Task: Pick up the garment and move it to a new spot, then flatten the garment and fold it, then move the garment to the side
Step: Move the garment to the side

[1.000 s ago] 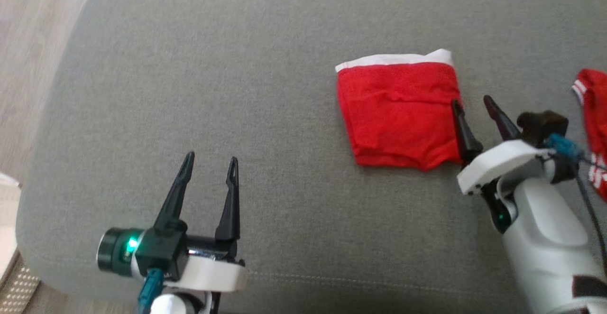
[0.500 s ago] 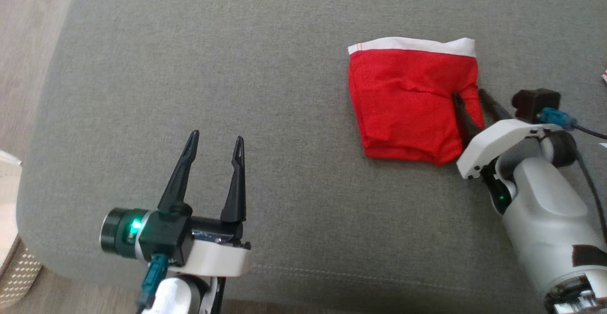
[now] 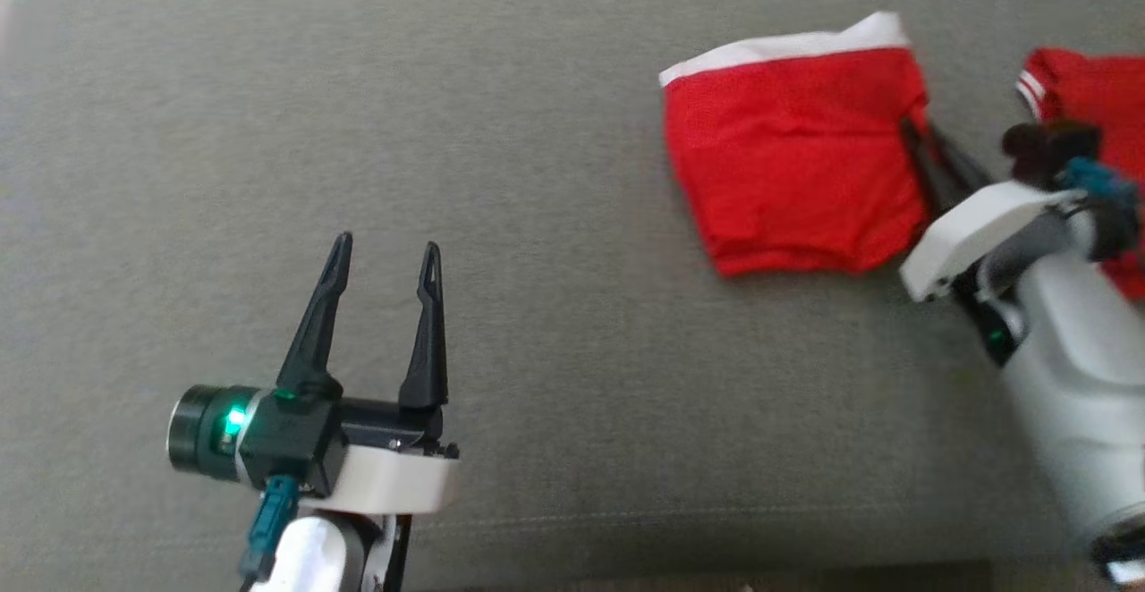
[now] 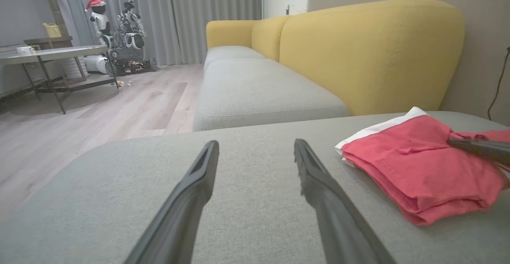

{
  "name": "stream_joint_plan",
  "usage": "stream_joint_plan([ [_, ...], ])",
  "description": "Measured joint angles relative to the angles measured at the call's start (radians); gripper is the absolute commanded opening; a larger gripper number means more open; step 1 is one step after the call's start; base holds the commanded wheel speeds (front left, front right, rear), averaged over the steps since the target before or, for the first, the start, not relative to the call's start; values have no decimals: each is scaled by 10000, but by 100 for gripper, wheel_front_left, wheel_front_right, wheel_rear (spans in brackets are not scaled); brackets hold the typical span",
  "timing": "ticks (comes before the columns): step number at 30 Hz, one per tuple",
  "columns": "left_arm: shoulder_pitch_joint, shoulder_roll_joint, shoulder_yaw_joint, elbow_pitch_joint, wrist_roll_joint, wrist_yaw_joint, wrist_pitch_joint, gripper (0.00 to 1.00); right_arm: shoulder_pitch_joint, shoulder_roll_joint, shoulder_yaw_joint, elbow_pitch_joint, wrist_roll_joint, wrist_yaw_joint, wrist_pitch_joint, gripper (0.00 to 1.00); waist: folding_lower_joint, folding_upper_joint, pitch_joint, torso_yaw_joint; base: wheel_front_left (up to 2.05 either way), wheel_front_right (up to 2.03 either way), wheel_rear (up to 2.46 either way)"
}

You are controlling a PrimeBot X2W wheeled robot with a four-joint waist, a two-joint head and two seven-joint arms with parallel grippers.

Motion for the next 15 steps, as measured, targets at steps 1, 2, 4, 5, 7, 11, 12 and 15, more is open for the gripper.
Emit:
stream_joint_plan([
  [1, -14, 12, 10, -10, 15, 2, 0, 100, -27, -163, 17, -174, 2, 0, 79, 0, 0, 0, 47, -136, 0, 0, 0],
  [2, -38, 29, 13, -15, 59, -4, 0, 100, -41, -353, 21, -374, 0, 0, 153, 0, 0, 0, 96, -271, 0, 0, 0],
  [4, -118, 61, 25, -56, 98, -2, 0, 100, -48, -738, 67, -786, -35, 0, 389, 0, 0, 0, 196, -538, 0, 0, 0],
  [5, -177, 79, 35, -100, 98, -2, 0, 100, -46, -938, 56, -982, -59, 0, 518, 0, 0, 0, 252, -667, 0, 0, 0],
  [7, -322, 136, 33, -169, 98, -6, 0, 100, -44, -1342, -65, -1402, -190, 0, 717, 0, 0, 0, 377, -893, 0, 0, 0],
  [11, -490, 290, 23, -247, 102, -90, 0, 100, 1, -1956, -583, -2249, -412, 0, 1202, 0, 0, 0, 693, -1183, 0, 0, 0],
  [12, -506, 318, 19, -257, 107, -92, 0, 100, 49, -2042, -744, -2464, -472, 0, 1327, 0, 0, 0, 777, -1229, 0, 0, 0],
  [15, -567, 385, 15, -303, 171, -94, 0, 100, 283, -2228, -1195, -3160, -834, 0, 1693, 0, 0, 0, 1028, -1314, 0, 0, 0],
])
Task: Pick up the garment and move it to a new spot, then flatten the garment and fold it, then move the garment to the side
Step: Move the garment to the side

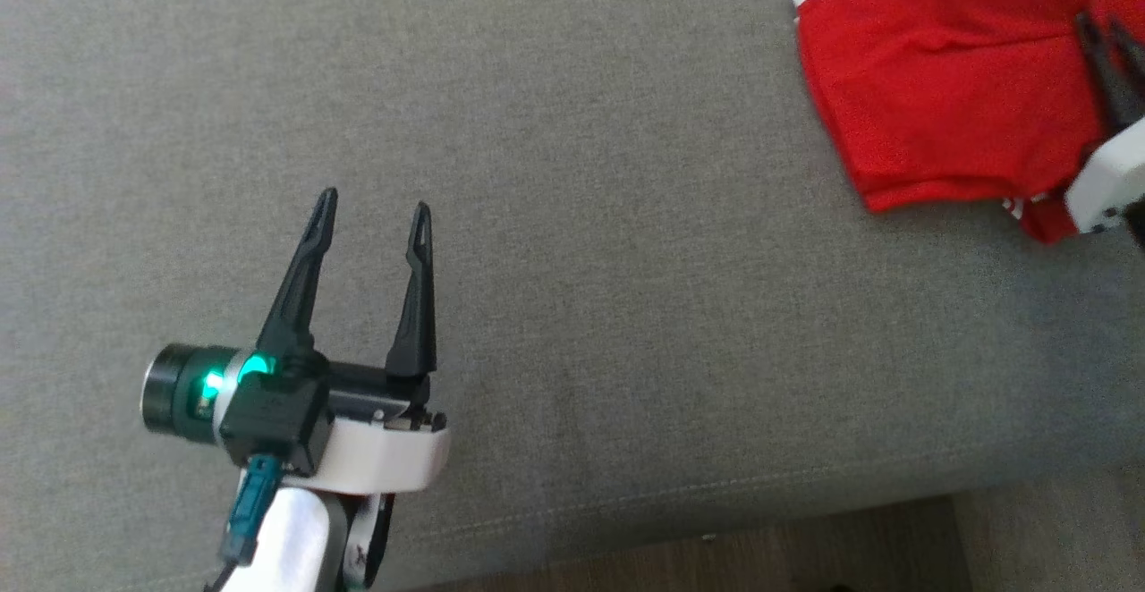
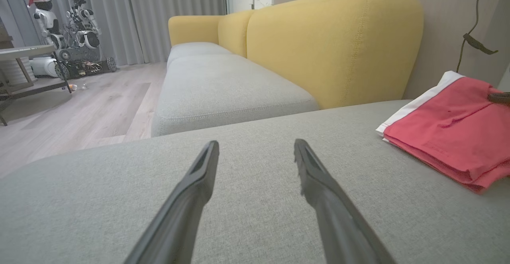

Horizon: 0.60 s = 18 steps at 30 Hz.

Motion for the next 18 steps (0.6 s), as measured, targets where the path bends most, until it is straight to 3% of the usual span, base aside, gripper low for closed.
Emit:
stream_joint_plan([
  [10, -362, 109, -130, -192, -2, -65, 0, 100, 1143, -301, -2637, -2809, -2100, 2, 1434, 0, 0, 0, 637, 13, 0, 0, 0],
  [18, -651, 128, -268, -209, -17, -82, 0, 100, 2043, -46, -3643, -4529, -3453, 4, 2061, 0, 0, 0, 904, 70, 0, 0, 0],
])
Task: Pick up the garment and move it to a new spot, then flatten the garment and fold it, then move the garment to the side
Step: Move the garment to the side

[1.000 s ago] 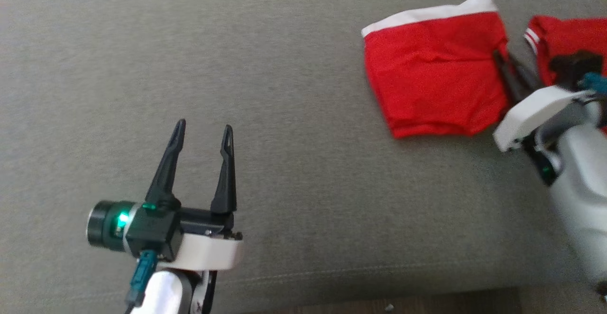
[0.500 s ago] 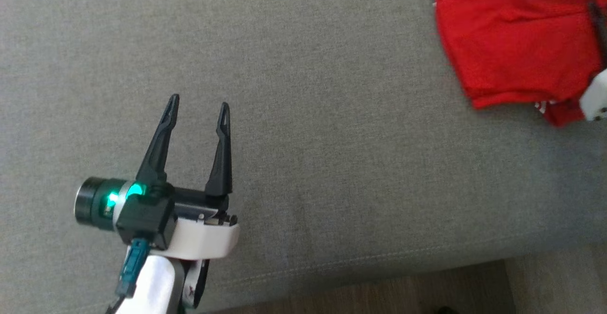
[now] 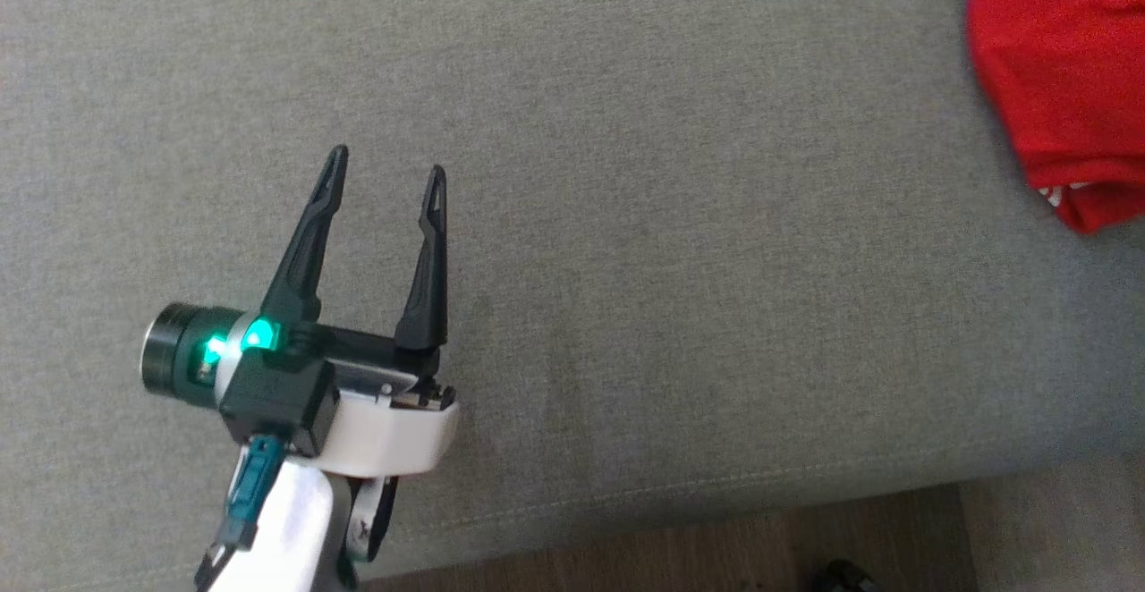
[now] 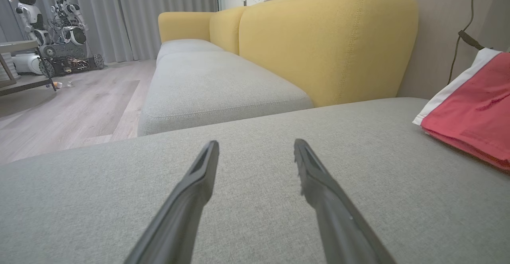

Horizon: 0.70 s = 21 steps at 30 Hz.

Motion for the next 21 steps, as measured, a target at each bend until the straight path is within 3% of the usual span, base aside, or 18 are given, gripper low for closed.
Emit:
stream_joint_plan([
  [1, -39, 0, -2, -8, 0, -2, 0, 100, 58, 35, -155, -142, -236, -2, 0, 0, 0, 0, 35, 16, 0, 0, 0],
  [2, -67, -2, -2, -8, 0, -2, 0, 100, 101, 50, -295, -263, -504, 0, 0, 22, 0, 0, 67, 34, 0, 0, 0],
  [3, -83, -6, -6, -12, -2, -4, 0, 100, 106, 123, -504, -378, -665, 0, -21, 73, 0, 0, 97, 50, 0, 0, 0],
  [4, -89, -10, -8, -19, -2, -19, 0, 100, 105, 245, -746, -502, -802, 0, -127, 100, 0, 0, 125, 71, 0, 0, 0],
  [9, -138, -48, -6, -23, -73, -90, 0, 100, 103, 761, -1296, -1026, -1954, 0, -892, 100, 0, 0, 194, 175, 0, 0, 0],
  [14, -217, -79, 15, -15, -73, -94, 0, 100, 77, 1684, -1453, -1438, -2546, -2, -2422, 100, 0, 0, 42, 251, 0, 0, 0],
  [21, -128, -203, 251, 115, -219, 29, 0, 100, 227, 3440, -130, -430, -1051, -2, -4529, 100, 0, 0, -611, 335, 0, 0, 0],
])
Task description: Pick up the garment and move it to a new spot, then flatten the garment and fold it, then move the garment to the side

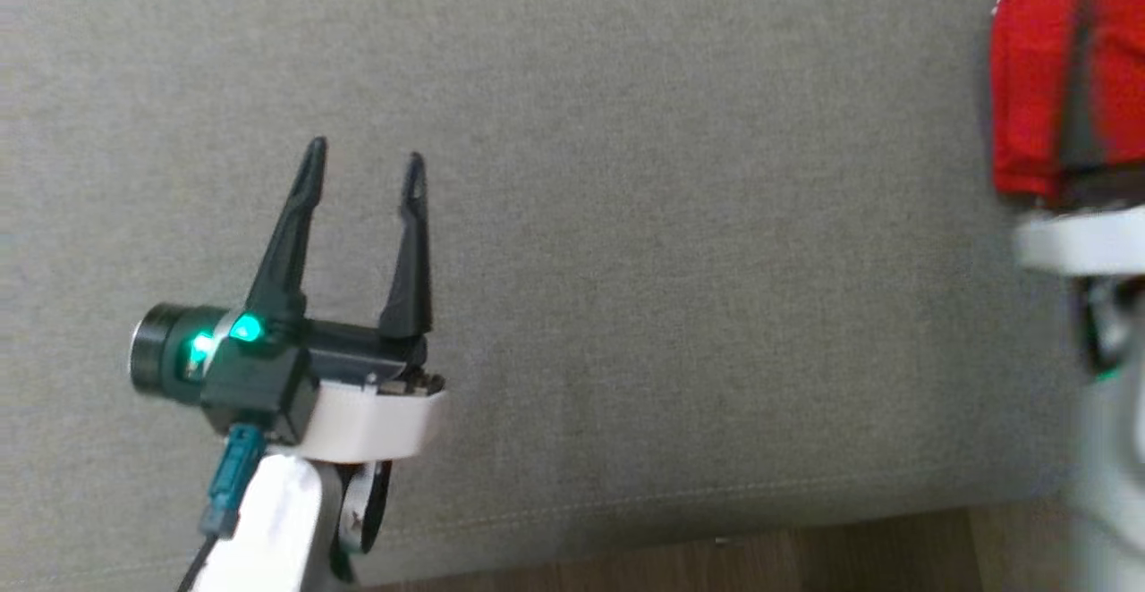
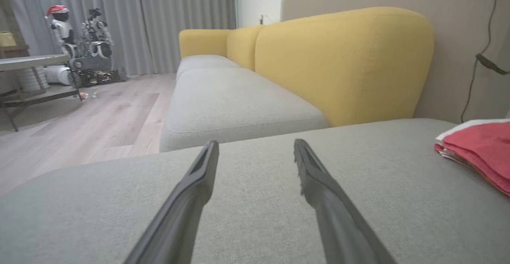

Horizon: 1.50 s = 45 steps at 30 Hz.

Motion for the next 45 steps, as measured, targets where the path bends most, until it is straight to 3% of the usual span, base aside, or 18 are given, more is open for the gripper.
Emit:
stream_joint_plan([
  [6, 623, -207, 487, 96, -376, 257, 0, 100, 711, 813, 1302, 1384, 1941, 0, -412, 100, 0, 0, -861, 192, 0, 0, 0],
  [9, 968, -272, 719, 111, -568, 245, 0, 100, 1018, 1076, 2029, 1150, 2648, 0, -420, 100, 0, 0, -1329, 332, 0, 0, 0],
  [13, 1416, -301, 989, 128, -485, 251, 0, 100, 1592, 1197, 2161, 665, 3218, 0, -424, 100, 0, 0, -1918, 553, 0, 0, 0],
  [26, 2879, -301, 1154, 173, -102, 247, 0, 100, 4095, 1476, 1939, 4, 3005, 0, -451, 100, -1, 0, -3449, 1113, 0, 0, 0],
  [42, 3236, -280, 1149, 439, 73, 58, 0, 100, 4625, 1559, 1939, -46, 3289, 0, -451, 100, -1, 0, -3851, 1157, 0, 0, 0],
  [43, 3236, -280, 1149, 462, 73, 56, 0, 0, 4642, 1559, 1941, -46, 3289, 0, -451, 0, -1, 0, -3861, 1161, 0, 0, 0],
  [45, 3240, -290, 1127, 669, 54, 61, 10, 0, 4719, 1559, 1946, 119, 3289, -2, -447, 0, -1, 0, -3871, 1162, 0, 0, 0],
])
